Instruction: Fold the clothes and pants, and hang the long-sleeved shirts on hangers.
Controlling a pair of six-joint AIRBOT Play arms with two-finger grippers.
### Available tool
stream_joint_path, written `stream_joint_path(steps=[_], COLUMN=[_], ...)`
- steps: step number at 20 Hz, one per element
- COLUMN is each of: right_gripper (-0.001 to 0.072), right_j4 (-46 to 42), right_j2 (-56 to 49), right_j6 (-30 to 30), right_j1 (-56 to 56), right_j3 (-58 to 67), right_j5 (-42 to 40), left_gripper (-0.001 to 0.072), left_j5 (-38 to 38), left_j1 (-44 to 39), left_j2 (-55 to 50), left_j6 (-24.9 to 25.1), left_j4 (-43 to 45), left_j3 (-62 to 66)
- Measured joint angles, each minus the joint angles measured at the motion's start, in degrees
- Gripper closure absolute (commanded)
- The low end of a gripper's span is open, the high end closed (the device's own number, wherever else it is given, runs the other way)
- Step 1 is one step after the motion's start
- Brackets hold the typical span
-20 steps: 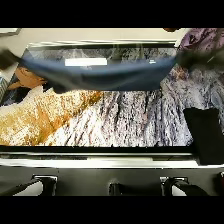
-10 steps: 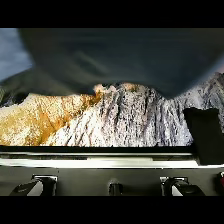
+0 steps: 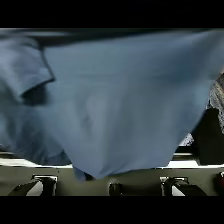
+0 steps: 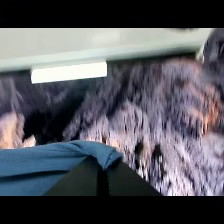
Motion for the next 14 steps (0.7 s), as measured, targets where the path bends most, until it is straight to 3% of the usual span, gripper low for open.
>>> stream_joint_path(steps=[3,6,10,14], right_gripper=[0.0686,0.0686,0.0686,0.0686], right_j4=[0.33,0.79,1.51,1.77], right_j2=[-11.10,-24.06,-38.86,-46.21], right_j6=[0.57,0.48,0.09,0.11], right_j1=[0.02,0.33,0.50,0.55], right_j3=[-0.63,-0.90,-0.98,-0.98], right_j5=[2.32,2.29,-3.45,-11.17], left_gripper=[0.0693,0.0693,0.0693,0.0693], left_j5=[0.22,5.11,16.74,25.81], left_j1=[-0.15,-1.49,-4.39,-5.99], left_j2=[-10.43,-23.43,-39.76,-49.59], left_j6=[4.98,8.98,11.47,12.24], left_j4=[-3.78,-6.27,-7.85,-8.66], left_j3=[-5.11,-7.98,-7.80,-2.89])
